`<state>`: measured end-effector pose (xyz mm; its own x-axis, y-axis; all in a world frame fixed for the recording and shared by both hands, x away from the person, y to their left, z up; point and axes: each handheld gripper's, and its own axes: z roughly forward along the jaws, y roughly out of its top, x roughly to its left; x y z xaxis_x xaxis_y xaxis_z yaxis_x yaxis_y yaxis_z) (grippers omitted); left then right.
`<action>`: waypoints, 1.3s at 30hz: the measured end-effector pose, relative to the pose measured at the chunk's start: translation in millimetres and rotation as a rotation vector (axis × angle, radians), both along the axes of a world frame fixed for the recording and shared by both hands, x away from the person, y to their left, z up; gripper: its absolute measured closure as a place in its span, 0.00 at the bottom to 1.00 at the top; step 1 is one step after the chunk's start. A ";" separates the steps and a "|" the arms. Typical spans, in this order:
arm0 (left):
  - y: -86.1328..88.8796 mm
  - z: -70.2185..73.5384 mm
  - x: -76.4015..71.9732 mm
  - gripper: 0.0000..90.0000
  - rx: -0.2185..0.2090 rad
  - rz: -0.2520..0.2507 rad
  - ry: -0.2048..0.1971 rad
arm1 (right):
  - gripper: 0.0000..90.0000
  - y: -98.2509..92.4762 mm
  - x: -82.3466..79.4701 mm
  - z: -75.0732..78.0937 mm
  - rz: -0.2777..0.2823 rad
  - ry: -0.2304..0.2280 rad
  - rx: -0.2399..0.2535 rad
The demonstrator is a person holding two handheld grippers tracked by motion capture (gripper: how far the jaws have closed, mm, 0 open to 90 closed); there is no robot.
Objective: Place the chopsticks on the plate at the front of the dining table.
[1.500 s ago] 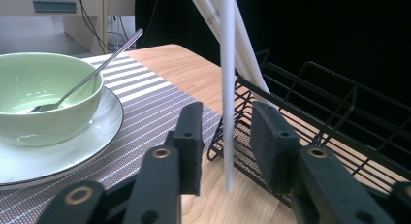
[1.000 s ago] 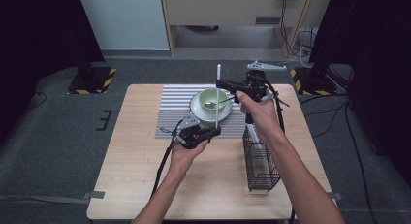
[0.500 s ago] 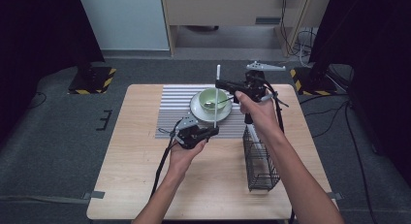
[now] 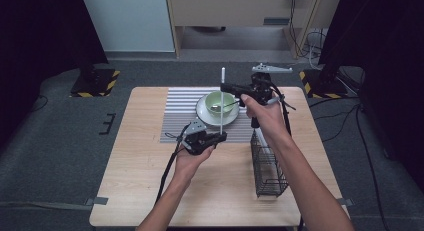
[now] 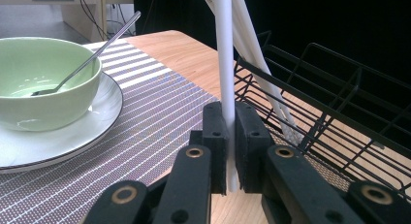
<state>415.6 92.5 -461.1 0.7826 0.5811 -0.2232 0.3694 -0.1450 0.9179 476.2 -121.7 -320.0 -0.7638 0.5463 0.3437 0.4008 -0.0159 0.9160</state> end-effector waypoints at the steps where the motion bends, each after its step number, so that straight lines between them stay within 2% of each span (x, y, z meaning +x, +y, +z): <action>1: 0.3 0.0 -0.1 0.93 -0.001 0.003 0.001 | 0.94 0.2 -0.1 0.1 0.000 -0.001 0.000; 2: 1.0 -0.5 -0.4 0.91 -0.018 0.004 0.007 | 0.94 0.3 -0.1 0.2 0.000 -0.003 0.003; 6: 1.4 -2.0 -1.0 0.88 -0.029 0.009 0.011 | 0.94 0.3 0.4 0.1 -0.002 -0.002 0.001; 13: 1.9 -4.2 -1.2 0.84 -0.025 0.015 0.011 | 0.94 -0.8 1.5 0.3 -0.006 0.000 0.006; 19: 2.1 -6.9 -0.8 0.94 -0.015 0.015 0.018 | 0.94 -1.4 1.7 0.6 -0.004 0.002 0.013; 29: 2.9 -8.5 -1.8 0.95 -0.015 0.030 0.019 | 0.94 -0.1 1.9 0.1 0.000 0.001 0.007; 35: 5.0 -10.8 -1.8 0.96 -0.022 0.056 0.009 | 0.93 0.9 0.4 0.4 0.002 -0.013 -0.004; 37: 6.0 -10.9 -1.6 0.96 -0.034 0.062 0.010 | 0.89 1.2 -0.3 0.7 0.000 -0.020 -0.009; 38: 6.8 -10.5 -1.4 0.96 -0.039 0.069 0.011 | 0.79 1.9 -1.3 0.9 -0.008 -0.030 -0.018; 39: 6.8 -10.5 -1.4 0.96 -0.039 0.069 0.011 | 0.79 1.9 -1.3 0.9 -0.008 -0.030 -0.018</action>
<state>414.2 99.3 -471.6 0.7386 0.6242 -0.2547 0.3872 -0.0836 0.9182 474.9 -119.8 -319.1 -0.7691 0.5587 0.3104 0.3727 -0.0025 0.9279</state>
